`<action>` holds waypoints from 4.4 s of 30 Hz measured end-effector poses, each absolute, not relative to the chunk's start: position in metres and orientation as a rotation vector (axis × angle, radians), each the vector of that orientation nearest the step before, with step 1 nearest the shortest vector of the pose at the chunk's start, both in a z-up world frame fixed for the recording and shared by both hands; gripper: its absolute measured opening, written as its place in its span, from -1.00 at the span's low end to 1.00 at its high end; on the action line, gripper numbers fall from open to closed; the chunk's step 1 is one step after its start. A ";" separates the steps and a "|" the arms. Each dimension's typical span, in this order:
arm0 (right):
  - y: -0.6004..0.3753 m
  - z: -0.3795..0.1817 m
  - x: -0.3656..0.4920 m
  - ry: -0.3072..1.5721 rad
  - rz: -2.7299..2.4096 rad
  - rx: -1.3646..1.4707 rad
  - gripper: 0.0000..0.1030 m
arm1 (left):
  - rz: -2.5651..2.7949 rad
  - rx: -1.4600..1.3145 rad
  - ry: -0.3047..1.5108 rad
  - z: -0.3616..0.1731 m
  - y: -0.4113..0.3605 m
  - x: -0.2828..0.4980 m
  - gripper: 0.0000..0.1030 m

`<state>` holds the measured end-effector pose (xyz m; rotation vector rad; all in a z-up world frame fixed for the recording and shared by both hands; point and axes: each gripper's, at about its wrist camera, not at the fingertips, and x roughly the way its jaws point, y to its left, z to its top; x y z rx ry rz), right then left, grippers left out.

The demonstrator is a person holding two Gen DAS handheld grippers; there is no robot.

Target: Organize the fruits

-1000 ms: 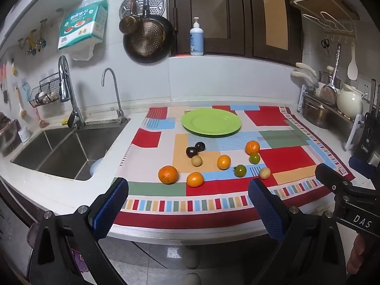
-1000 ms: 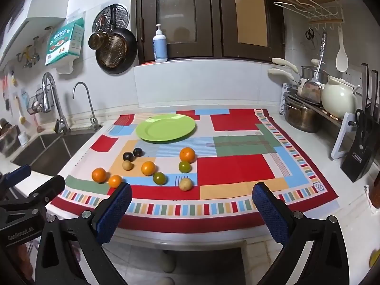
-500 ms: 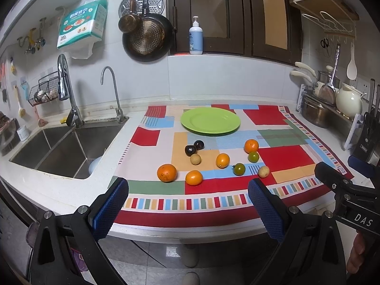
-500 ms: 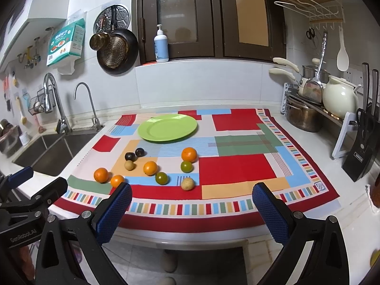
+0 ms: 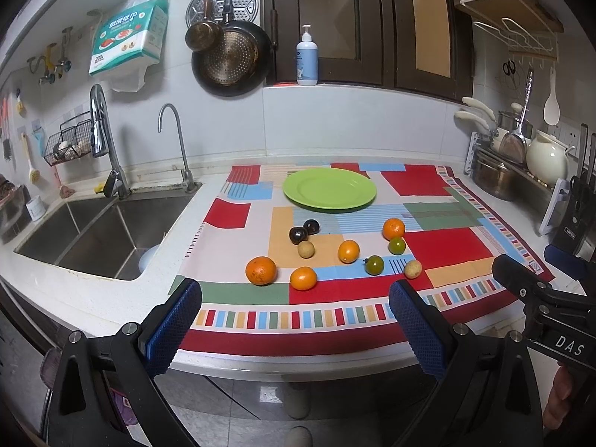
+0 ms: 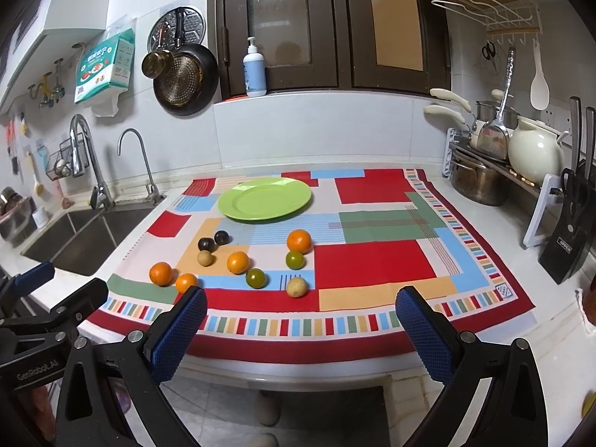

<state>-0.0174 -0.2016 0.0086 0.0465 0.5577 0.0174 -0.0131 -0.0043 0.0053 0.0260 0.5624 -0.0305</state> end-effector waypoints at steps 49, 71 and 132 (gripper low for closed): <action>-0.193 -0.018 0.019 0.659 0.026 0.036 0.98 | -0.060 0.018 0.625 -0.033 0.004 0.028 0.84; -0.182 -0.078 0.101 0.829 0.036 0.029 0.29 | -0.190 0.083 0.776 -0.093 -0.001 0.116 -0.01; -0.143 -0.019 0.241 0.744 0.176 0.039 -0.45 | -0.399 0.171 0.704 -0.023 0.006 0.267 -0.34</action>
